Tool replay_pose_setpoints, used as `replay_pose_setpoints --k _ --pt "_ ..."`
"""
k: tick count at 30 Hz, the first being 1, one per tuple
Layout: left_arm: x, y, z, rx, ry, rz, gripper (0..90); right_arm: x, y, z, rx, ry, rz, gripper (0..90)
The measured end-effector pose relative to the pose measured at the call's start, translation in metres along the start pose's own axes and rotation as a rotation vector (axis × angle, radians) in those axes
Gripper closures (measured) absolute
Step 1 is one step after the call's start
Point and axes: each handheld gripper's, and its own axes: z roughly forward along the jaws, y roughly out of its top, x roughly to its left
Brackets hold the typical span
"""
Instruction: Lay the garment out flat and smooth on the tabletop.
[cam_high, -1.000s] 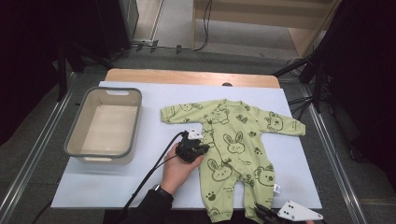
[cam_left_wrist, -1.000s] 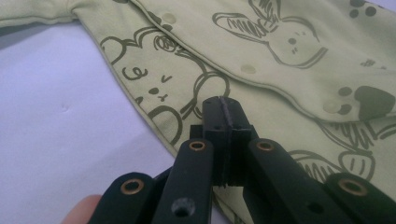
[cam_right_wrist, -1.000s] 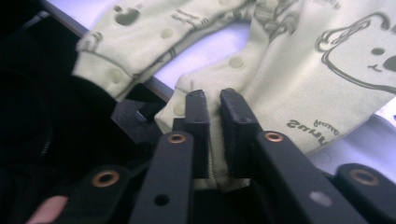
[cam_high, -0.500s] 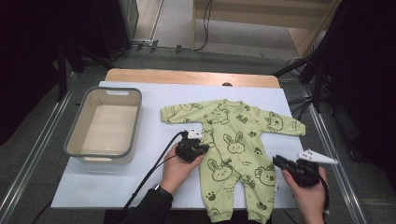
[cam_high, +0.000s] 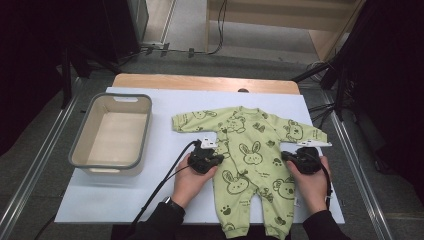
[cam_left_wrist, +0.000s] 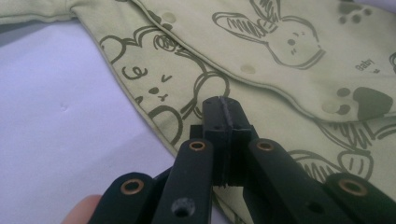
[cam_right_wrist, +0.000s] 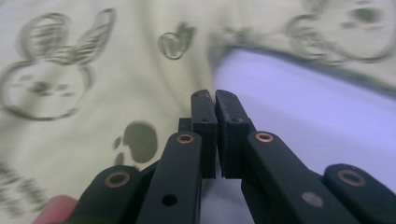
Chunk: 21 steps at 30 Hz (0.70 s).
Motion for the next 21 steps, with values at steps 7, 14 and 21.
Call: replay_pose_setpoints --k 7,14,21 --pt "0.001 0.0 0.0 0.003 -0.004 -0.006 89.9 -0.012 -0.003 -0.011 -0.049 0.03 0.024 69.1" --pt "0.003 0.001 -0.001 0.004 -0.01 -0.019 89.9 -0.023 -0.004 -0.025 -0.084 0.02 0.052 70.2" --pt "0.001 0.0 -0.001 0.0 -0.003 -0.014 89.9 -0.071 0.025 -0.019 -0.108 -0.092 0.152 62.4"
